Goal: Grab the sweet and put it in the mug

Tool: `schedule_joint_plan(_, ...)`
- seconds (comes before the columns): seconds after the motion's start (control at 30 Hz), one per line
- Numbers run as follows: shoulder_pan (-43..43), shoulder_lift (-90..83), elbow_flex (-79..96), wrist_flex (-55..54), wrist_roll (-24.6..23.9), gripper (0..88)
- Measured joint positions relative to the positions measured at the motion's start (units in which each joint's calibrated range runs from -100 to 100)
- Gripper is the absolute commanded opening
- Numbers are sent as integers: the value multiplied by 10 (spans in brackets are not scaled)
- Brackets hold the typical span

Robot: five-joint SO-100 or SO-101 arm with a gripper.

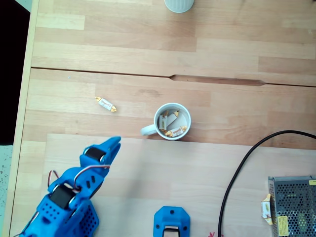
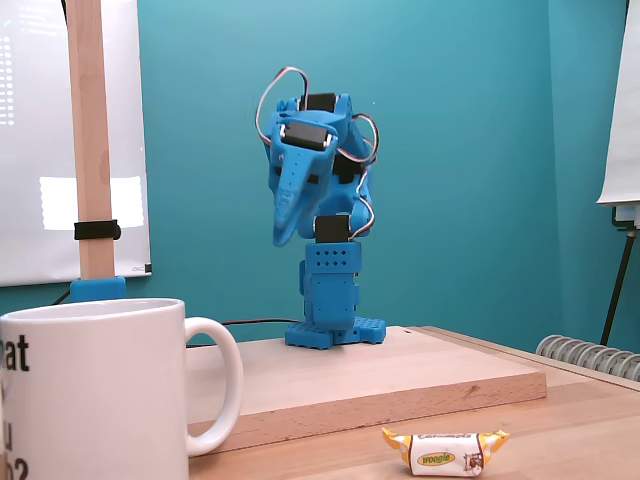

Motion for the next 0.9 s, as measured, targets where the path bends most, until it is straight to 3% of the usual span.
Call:
schedule_joint_plan(0.4, -1, 202, -78, -7, 0, 97)
schedule_joint_plan(0.9, -126, 214, -82, -7, 0, 93)
